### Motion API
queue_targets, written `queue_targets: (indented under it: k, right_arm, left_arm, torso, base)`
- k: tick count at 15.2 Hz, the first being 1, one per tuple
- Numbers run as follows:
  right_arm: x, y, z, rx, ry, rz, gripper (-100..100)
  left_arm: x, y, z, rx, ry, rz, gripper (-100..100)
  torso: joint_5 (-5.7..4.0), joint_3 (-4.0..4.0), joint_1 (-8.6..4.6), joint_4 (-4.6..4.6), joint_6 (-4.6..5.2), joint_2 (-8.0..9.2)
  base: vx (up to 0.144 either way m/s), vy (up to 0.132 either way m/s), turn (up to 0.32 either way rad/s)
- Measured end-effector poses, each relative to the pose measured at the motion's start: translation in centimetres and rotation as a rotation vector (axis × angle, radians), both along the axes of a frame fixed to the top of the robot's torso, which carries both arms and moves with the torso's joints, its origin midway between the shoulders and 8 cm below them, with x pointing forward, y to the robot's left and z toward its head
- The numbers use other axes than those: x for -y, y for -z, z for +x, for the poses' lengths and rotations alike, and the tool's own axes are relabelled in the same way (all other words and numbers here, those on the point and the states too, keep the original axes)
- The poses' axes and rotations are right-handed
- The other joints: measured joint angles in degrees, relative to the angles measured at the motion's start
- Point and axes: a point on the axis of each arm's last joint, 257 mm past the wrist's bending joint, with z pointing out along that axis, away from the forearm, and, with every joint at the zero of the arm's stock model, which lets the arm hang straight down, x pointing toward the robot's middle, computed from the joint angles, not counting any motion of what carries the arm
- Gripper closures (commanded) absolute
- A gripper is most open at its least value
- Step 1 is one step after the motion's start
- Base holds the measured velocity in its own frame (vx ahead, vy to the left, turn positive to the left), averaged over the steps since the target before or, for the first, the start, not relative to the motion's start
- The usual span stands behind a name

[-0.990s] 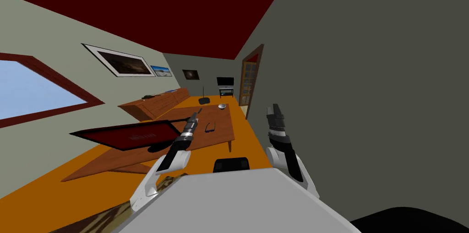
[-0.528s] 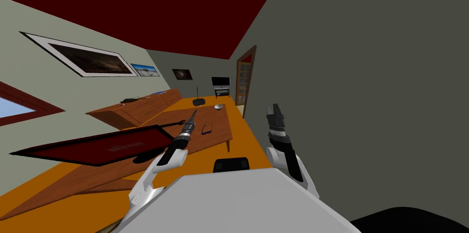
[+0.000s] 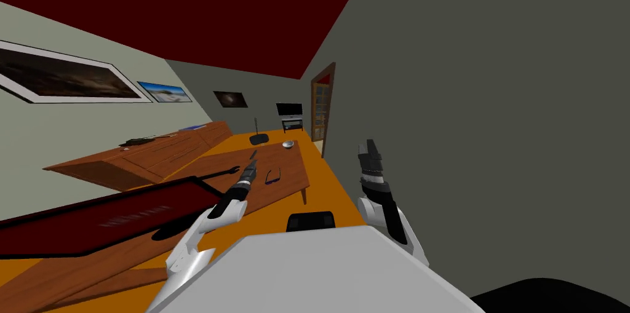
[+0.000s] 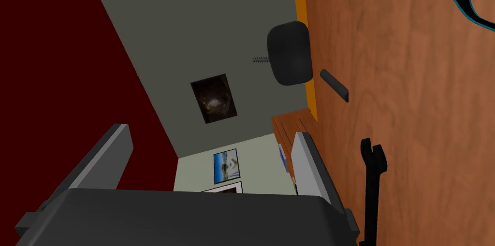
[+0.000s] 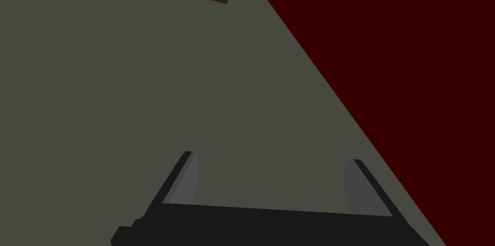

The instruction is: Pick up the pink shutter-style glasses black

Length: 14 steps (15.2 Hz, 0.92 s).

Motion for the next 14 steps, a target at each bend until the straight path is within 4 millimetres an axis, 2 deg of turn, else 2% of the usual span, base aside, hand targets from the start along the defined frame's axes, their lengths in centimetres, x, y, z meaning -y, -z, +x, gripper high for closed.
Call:
queue_targets:
  k: [6, 10, 14]
  right_arm:
    - [0.0, 0.0, 0.0, 0.000, 0.000, 0.000, 0]
    - [0.0, 0.0, 0.0, 0.000, 0.000, 0.000, 0]
    - [0.0, 0.0, 0.0, 0.000, 0.000, 0.000, 0]
  left_arm:
    - [-4.0, 3.6, -0.8, -0.119, -0.088, -0.049, -100]
    - [-7.4, 6.4, -2.1, -0.208, -0.168, -0.098, -100]
    - [-9.5, 8.8, -3.6, -0.283, -0.231, -0.142, -100]
  torso:
    - [0.00, 0.00, 0.00, 0.00, -0.01, 0.00]
    - [0.01, 0.01, 0.03, 0.00, 0.02, 0.01]
    - [0.00, 0.00, 0.00, 0.00, -0.01, -0.01]
  base:
    - [-0.017, 0.013, -0.174]
    - [-0.020, 0.017, -0.224]
    - [-0.016, 0.010, -0.177]
